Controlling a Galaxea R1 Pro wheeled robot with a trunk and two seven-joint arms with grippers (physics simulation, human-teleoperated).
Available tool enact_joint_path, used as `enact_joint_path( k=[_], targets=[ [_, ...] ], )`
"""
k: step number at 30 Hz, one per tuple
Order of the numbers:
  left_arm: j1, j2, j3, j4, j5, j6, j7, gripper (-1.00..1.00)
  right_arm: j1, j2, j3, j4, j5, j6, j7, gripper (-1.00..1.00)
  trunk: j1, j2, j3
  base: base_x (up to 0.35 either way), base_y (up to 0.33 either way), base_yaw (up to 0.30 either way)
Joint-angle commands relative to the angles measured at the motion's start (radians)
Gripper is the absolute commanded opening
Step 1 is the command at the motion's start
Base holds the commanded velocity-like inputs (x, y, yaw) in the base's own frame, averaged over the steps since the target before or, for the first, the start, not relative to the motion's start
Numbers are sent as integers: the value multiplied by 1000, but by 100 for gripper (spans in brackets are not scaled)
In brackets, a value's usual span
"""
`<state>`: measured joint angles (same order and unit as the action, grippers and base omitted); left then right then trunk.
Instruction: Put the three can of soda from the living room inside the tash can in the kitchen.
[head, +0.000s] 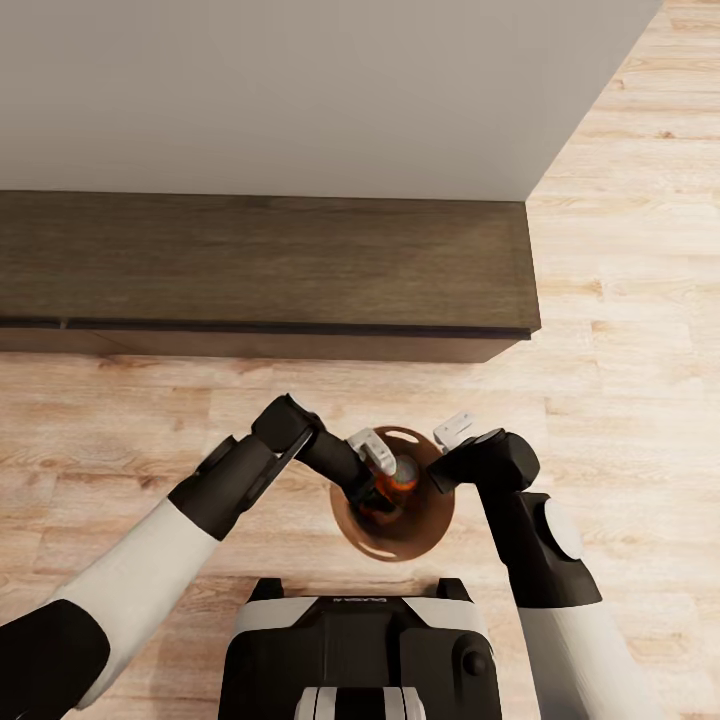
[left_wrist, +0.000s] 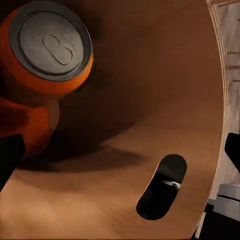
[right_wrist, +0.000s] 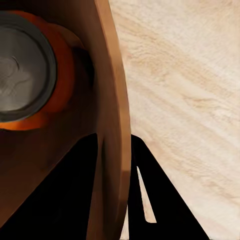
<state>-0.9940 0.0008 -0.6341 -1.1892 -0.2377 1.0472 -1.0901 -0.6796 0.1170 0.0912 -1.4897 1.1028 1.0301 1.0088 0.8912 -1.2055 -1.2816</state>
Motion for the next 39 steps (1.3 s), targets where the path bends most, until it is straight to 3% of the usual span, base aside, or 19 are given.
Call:
enact_joint_path(
  k=[1, 3, 6, 8, 10, 11, 13, 14, 15, 16, 18, 19, 21, 24, 26, 30, 33, 37, 39],
  targets=[
    [28, 10, 2, -47, 0, 0, -8, 100, 0, 0, 0, 0, -31, 17, 5, -100, 0, 0, 0, 0, 0, 0],
    [68, 35, 3, -118, 2, 0, -26, 100, 0, 0, -1, 0, -32, 17, 5, -100, 0, 0, 0, 0, 0, 0],
    [101, 113, 12, -215, 4, 0, -95, 100, 0, -1, -2, 1, -33, 17, 5, -100, 0, 0, 0, 0, 0, 0],
    [107, 149, 40, -242, 5, 0, -135, 100, 0, -1, -2, 1, -33, 17, 5, -100, 0, 0, 0, 0, 0, 0],
    [113, 195, 134, -266, 6, -1, -199, 100, 0, -1, -3, 2, -33, 17, 5, -100, 0, 0, 0, 0, 0, 0],
    [118, 222, 252, -278, 7, -35, -268, 100, 0, -2, -3, 3, -34, 17, 5, -100, 0, 0, 0, 0, 0, 0],
    [126, 233, 330, -282, 6, -60, -317, 100, 0, -2, -4, 3, -34, 17, 5, -100, 0, 0, 0, 0, 0, 0],
    [134, 240, 409, -285, 5, -77, -364, 100, 0, -3, -5, 4, -34, 17, 5, -100, 0, 0, 0, 0, 0, 0],
    [137, 245, 450, -285, 5, -84, -386, 100, 0, -3, -6, 4, -34, 17, 5, -100, 0, 0, 0, 0, 0, 0],
    [144, 263, 584, -284, 5, -97, -440, 100, 0, -3, -6, 6, -34, 17, 5, -100, 0, 0, 0, 0, 0, 0],
    [148, 283, 759, -282, 7, -105, -479, 100, 0, -4, -7, 8, -34, 17, 5, -100, 0, 0, 0, 0, 0, 0],
    [149, 288, 819, -281, 5, -109, -481, 100, 0, -5, -8, 8, -34, 17, 5, -100, 0, 0, 0, 0, 0, 0],
    [150, 292, 872, -278, -3, -123, -481, 100, 1, -7, -11, 7, -35, 17, 7, -100, 0, 0, 0, 0, 0, 0],
    [159, 292, 908, -243, -14, -149, -478, 100, 1, -10, -16, 5, -36, 17, 11, -100, 0, 0, 0, 0, 0, 0],
    [190, 289, 926, -173, -18, -196, -433, 100, 1, -16, -26, -2, -36, 17, 15, -100, 0, 0, 0, 0, 0, 0],
    [228, 286, 932, -135, -17, -247, -397, 100, -4, -43, -73, -7, -33, 17, 19, -100, 0, 0, 0, 0, 0, 0],
    [251, 284, 934, -126, -17, -262, -388, 100, -5, -87, -108, -24, -38, 17, 27, -100, 0, 0, 0, 0, 0, 0],
    [265, 283, 934, -124, -17, -269, -382, 100, -6, -221, -197, -34, -42, 17, 149, -100, 0, 0, 0, 0, 0, 0],
    [268, 283, 934, -124, -17, -271, -379, 100, -7, -322, -243, -36, -43, 17, 250, -100, 0, 0, 0, 0, 0, 0]
  ],
)
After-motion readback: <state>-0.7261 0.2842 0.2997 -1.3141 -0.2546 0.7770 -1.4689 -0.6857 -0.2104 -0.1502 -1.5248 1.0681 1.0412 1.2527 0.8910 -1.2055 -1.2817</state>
